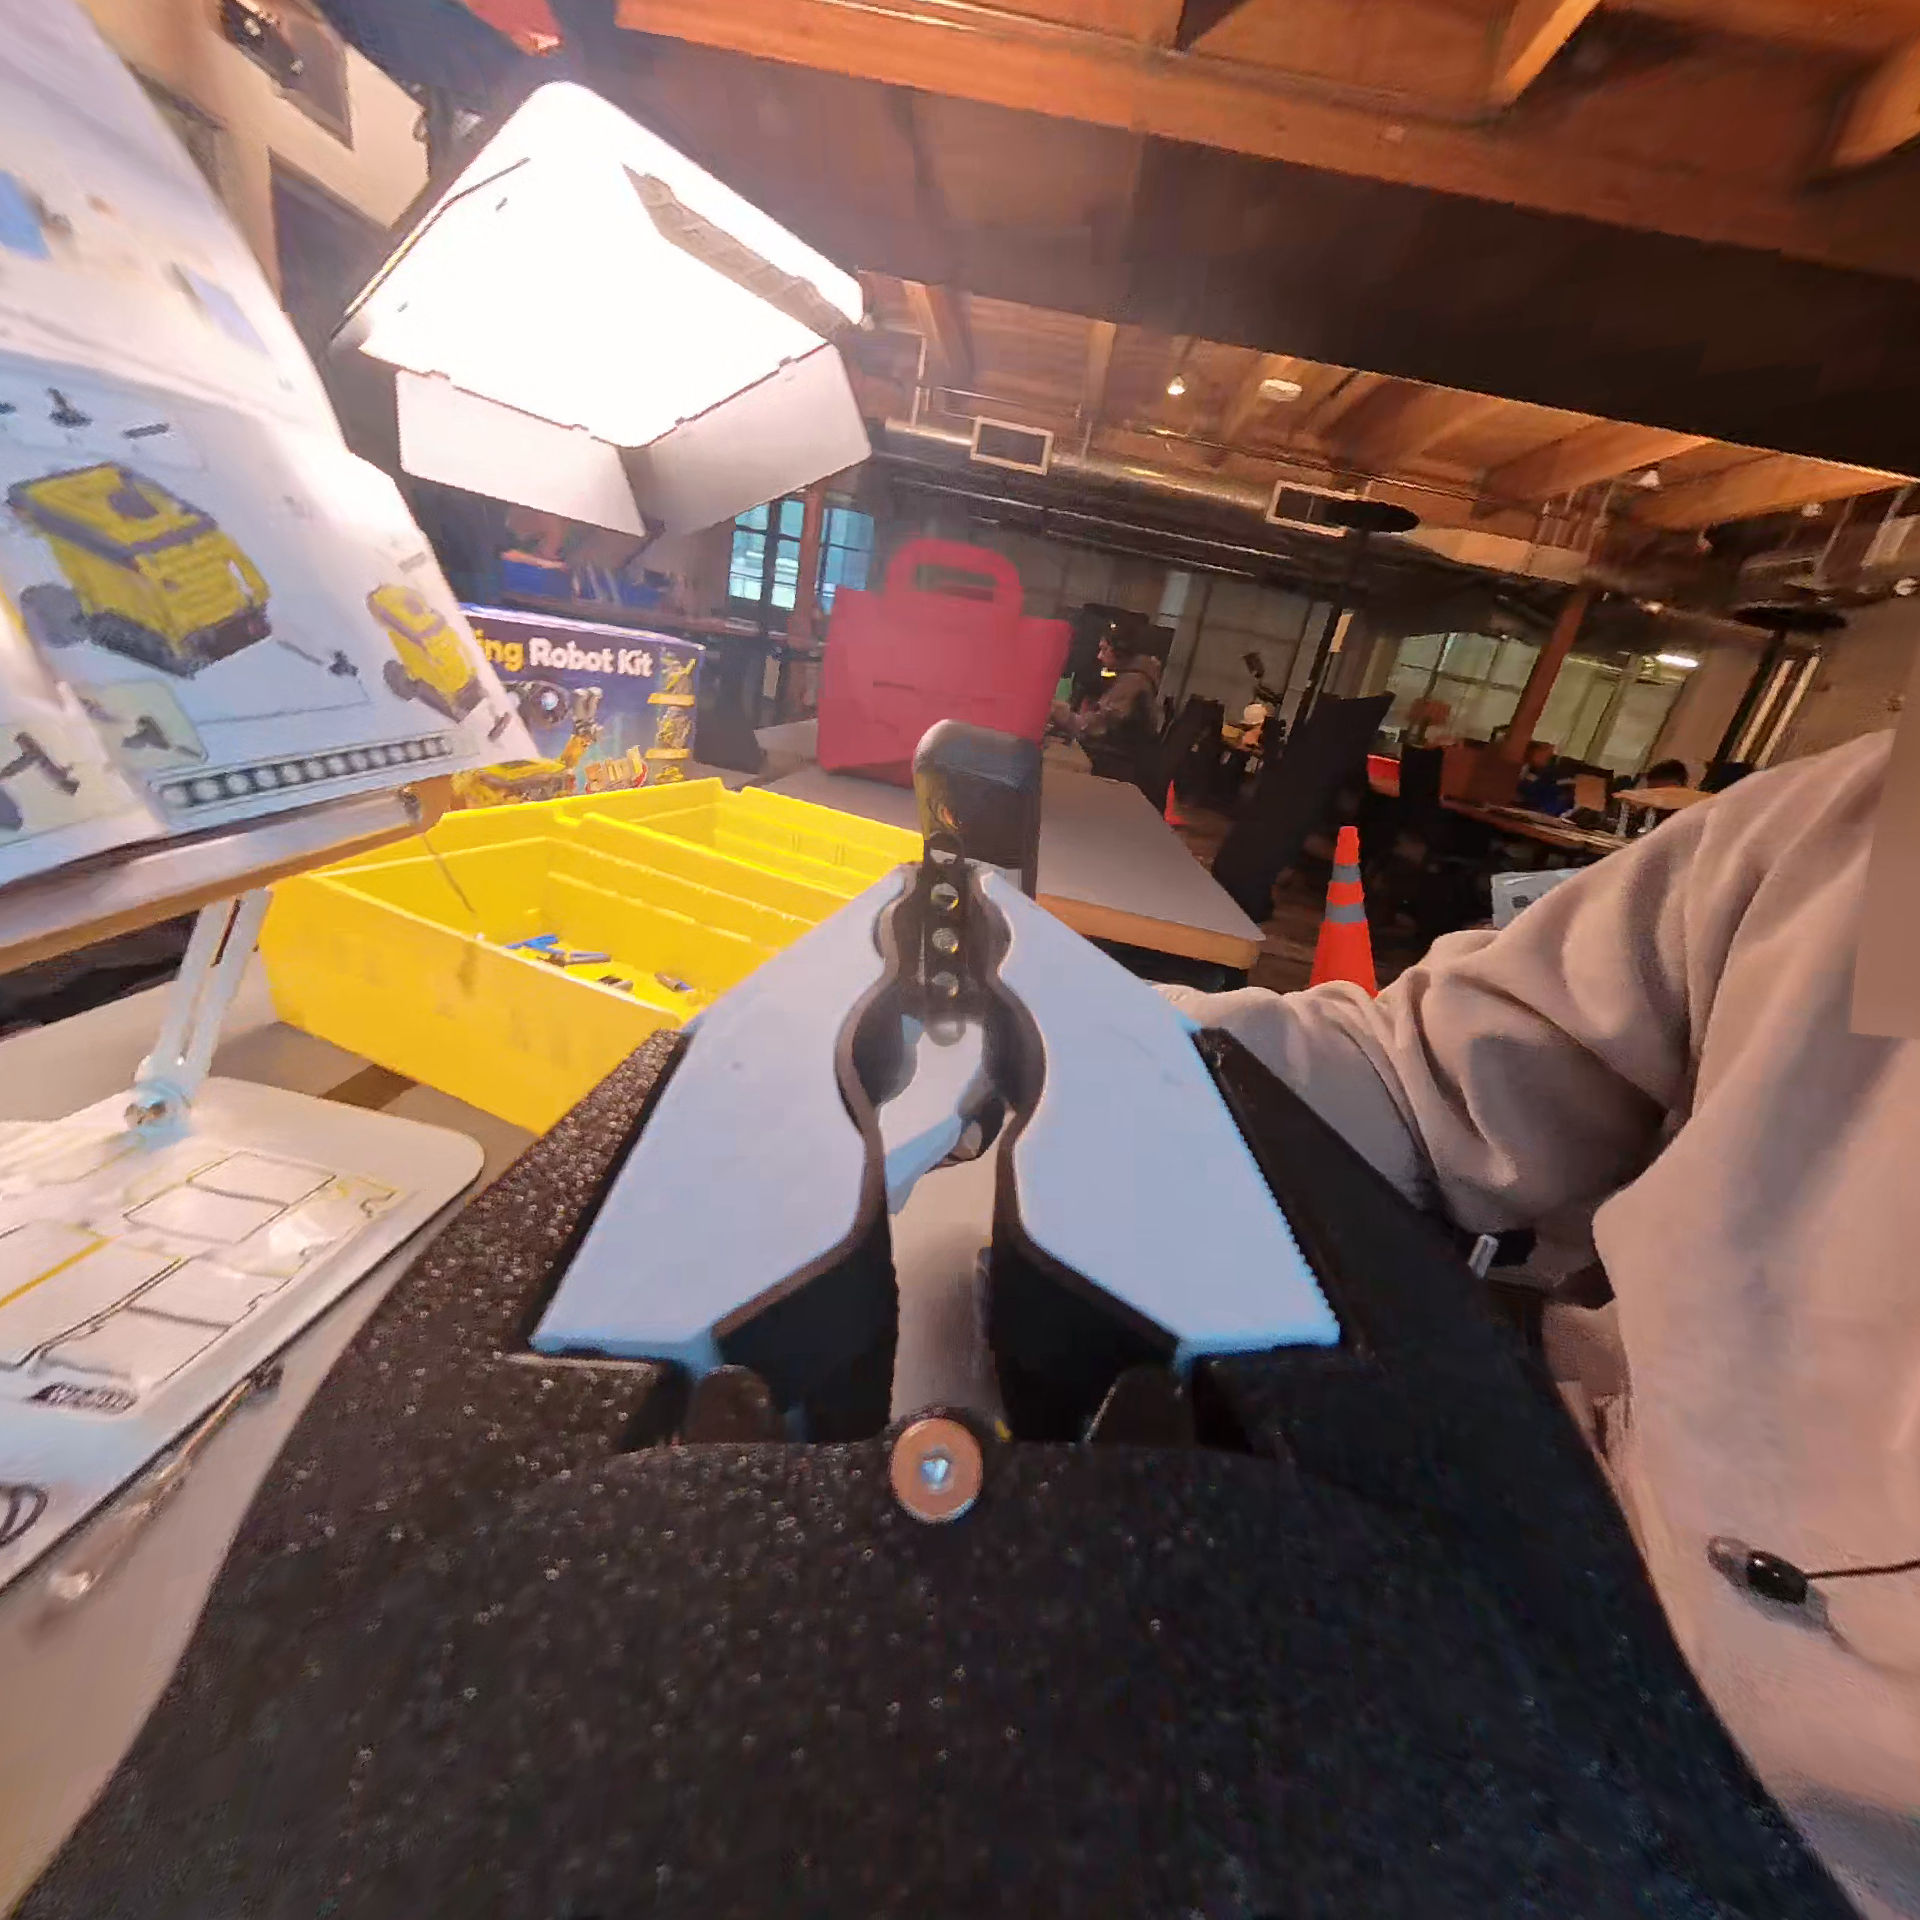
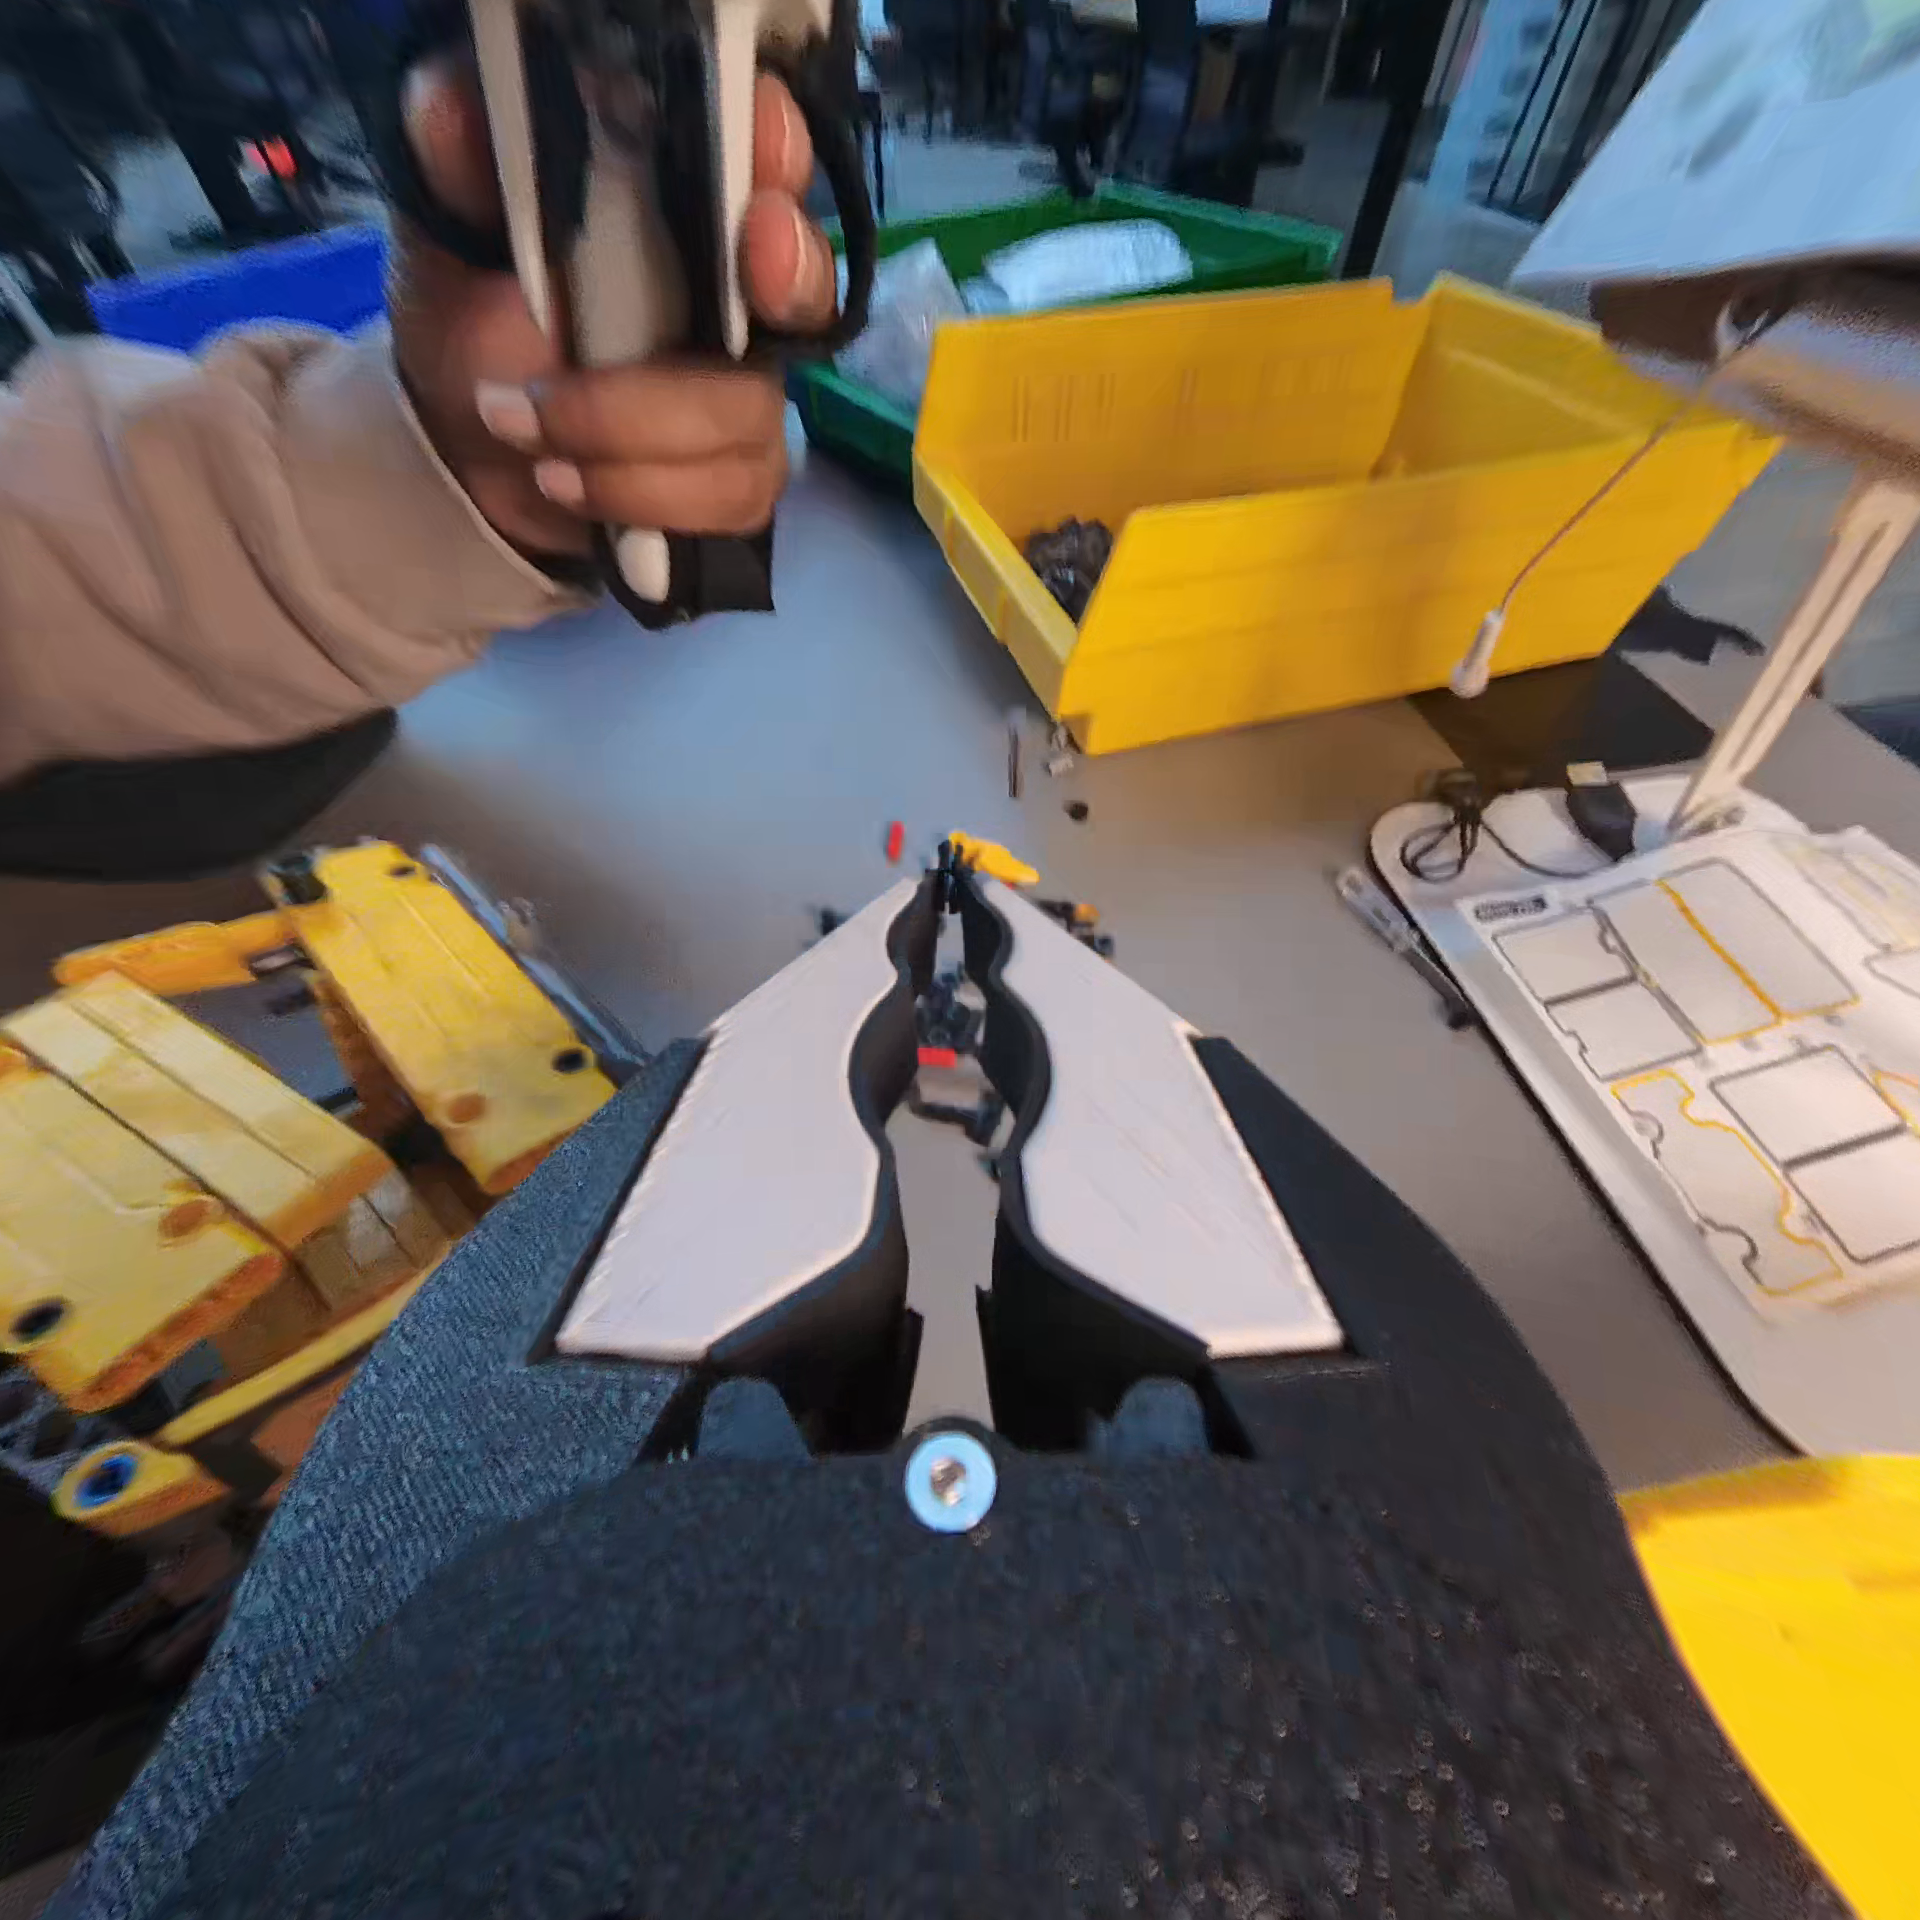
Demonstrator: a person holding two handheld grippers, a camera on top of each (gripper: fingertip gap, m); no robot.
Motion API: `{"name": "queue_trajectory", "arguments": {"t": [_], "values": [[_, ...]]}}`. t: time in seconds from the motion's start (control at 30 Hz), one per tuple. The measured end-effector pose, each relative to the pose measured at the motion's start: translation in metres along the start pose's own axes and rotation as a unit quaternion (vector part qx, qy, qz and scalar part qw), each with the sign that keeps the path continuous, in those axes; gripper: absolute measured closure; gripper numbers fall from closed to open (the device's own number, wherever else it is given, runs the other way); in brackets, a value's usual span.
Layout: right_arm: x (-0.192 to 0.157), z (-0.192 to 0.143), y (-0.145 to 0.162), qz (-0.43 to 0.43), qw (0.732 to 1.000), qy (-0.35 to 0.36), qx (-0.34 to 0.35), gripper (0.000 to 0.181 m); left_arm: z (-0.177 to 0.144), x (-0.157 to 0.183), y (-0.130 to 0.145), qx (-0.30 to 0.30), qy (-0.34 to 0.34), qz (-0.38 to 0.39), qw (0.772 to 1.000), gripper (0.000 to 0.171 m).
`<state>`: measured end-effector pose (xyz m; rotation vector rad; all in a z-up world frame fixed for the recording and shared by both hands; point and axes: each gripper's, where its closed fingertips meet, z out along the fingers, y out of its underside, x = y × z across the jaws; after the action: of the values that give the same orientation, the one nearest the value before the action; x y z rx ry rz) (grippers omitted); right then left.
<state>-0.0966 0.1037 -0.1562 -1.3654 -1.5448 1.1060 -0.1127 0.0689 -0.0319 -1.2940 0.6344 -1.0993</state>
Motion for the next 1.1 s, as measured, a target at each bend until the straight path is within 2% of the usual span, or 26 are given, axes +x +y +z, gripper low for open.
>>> {"name": "queue_trajectory", "arguments": {"t": [0.23, 0.47, 0.57, 0.63, 0.7, 0.8, 0.87, 0.97, 1.1], "values": [[0.024, 0.019, 0.048, 0.004, 0.996, 0.030, -0.086, 0.179, -0.025, -0.042, -0.004, 0.043, -0.075, -0.041, 0.995, 0.165], [0.013, 0.033, 0.064, -0.025, 0.992, 0.026, -0.121, 0.178, -0.077, -0.050, -0.051, 0.115, -0.100, -0.019, 0.988, 0.165], [0.013, 0.036, 0.068, -0.037, 0.990, 0.034, -0.134, 0.167, -0.099, -0.050, -0.069, 0.144, -0.109, -0.012, 0.983, 0.165], [0.012, 0.035, 0.060, -0.029, 0.992, 0.033, -0.114, 0.163, -0.108, -0.048, -0.076, 0.151, -0.111, -0.008, 0.982, 0.165], [0.014, 0.030, 0.048, -0.016, 0.996, 0.033, -0.086, 0.159, -0.109, -0.049, -0.073, 0.131, -0.113, -0.011, 0.985, 0.165], [0.015, 0.017, 0.021, -0.001, 0.999, 0.032, -0.027, 0.150, -0.099, -0.056, -0.044, 0.046, -0.115, -0.039, 0.992, 0.165], [0.013, 0.008, 0.000, 0.001, 0.999, 0.030, 0.020, 0.148, -0.087, -0.059, -0.022, 0.011, -0.105, -0.061, 0.993, 0.165], [0.000, -0.003, -0.033, 0.005, 0.996, 0.012, 0.083, 0.149, -0.058, -0.047, -0.005, 0.024, -0.042, -0.097, 0.994, 0.165], [-0.025, -0.007, -0.062, 0.024, 0.990, -0.036, 0.132, 0.150, -0.015, -0.021, 0.011, 0.049, 0.040, -0.122, 0.991, 0.165]]}}
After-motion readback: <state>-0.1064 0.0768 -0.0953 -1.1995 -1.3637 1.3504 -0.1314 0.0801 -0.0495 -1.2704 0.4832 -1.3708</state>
